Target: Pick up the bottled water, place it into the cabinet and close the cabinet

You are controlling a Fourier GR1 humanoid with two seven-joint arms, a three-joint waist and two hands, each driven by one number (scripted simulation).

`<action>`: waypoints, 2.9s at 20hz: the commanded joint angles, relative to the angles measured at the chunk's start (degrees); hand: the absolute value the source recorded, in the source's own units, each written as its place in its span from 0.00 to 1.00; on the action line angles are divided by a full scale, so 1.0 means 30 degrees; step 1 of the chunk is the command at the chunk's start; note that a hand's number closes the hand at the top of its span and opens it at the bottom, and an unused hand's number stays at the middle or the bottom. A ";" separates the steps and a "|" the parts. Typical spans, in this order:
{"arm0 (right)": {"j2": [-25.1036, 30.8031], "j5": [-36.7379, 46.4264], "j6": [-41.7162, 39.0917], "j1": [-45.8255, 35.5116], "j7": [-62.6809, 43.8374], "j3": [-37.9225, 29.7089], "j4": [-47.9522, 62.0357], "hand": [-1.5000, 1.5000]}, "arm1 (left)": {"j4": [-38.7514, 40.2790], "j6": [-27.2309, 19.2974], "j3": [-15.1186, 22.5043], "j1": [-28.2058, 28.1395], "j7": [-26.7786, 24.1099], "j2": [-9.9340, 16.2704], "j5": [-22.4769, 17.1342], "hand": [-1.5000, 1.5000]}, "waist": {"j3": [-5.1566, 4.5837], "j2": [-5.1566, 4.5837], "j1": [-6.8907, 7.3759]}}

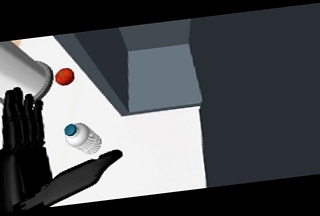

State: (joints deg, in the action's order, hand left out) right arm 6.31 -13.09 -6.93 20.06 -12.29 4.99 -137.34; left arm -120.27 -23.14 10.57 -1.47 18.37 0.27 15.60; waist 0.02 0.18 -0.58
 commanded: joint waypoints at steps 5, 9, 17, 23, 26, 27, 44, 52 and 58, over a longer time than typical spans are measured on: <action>-0.0714 0.0673 -0.0745 0.2428 0.0823 0.1281 -0.1015 0.00 | -0.1532 -0.1721 0.2026 -0.0906 0.2707 -0.0082 0.3039 0.00 | 0.0001 -0.0016 0.0103; -0.0305 -0.0195 -0.1305 0.3784 0.1080 0.0440 -0.1639 0.00 | -0.2062 -0.1408 0.2127 -0.2776 0.1725 -0.0052 0.2413 0.00 | -0.0003 -0.0010 0.0120; 0.0196 -0.1436 -0.2094 0.5924 0.1165 -0.0410 -0.3789 0.00 | 0.1214 -0.2459 0.0338 -0.4194 -0.2699 0.0002 0.0120 0.00 | -0.0022 0.0006 0.0043; -0.0290 0.0158 -0.2398 0.6794 0.2475 0.0870 -0.3418 0.00 | 0.4700 -0.2107 -0.1541 -0.3318 -0.4985 0.0235 -0.2045 0.00 | -0.0031 -0.0035 0.0048; 0.0075 -0.0859 -0.3605 0.8335 0.4064 -0.0165 -0.3111 0.00 | 0.6487 -0.1912 -0.2172 -0.2959 -0.6495 0.0123 -0.2792 0.00 | -0.0022 -0.0014 -0.0086; -0.0012 -0.1015 -0.2991 0.8638 0.2990 0.0149 -0.4631 0.00 | 0.7715 -0.1722 -0.2774 -0.1989 -0.6765 0.0064 -0.3409 0.00 | -0.0047 -0.0041 -0.0231; -0.0259 0.0356 -0.4450 1.2200 0.6464 0.0904 -0.4227 0.00 | 1.9214 0.0424 -0.7170 0.0401 -1.6418 0.0474 -0.7919 0.00 | -0.0041 -0.0020 -0.0271; 0.0019 0.0832 -0.4463 1.1899 0.6363 0.1391 -0.3925 0.00 | 2.4582 0.5064 -0.8247 0.2917 -1.9301 0.0870 -0.9956 0.00 | -0.0060 -0.0095 -0.0241; 0.0327 -0.0571 -0.4421 1.1910 0.5890 0.0380 -0.4446 0.00 | 2.7971 0.5965 -0.9110 0.4210 -2.2204 0.0406 -1.0379 0.00 | -0.0062 -0.0145 -0.0152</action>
State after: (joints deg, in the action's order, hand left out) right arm 6.41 -9.38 -21.54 54.17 11.54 7.45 -140.01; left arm -42.22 -8.01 -14.71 8.88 -43.47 1.36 -14.06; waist -0.14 -0.12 -1.30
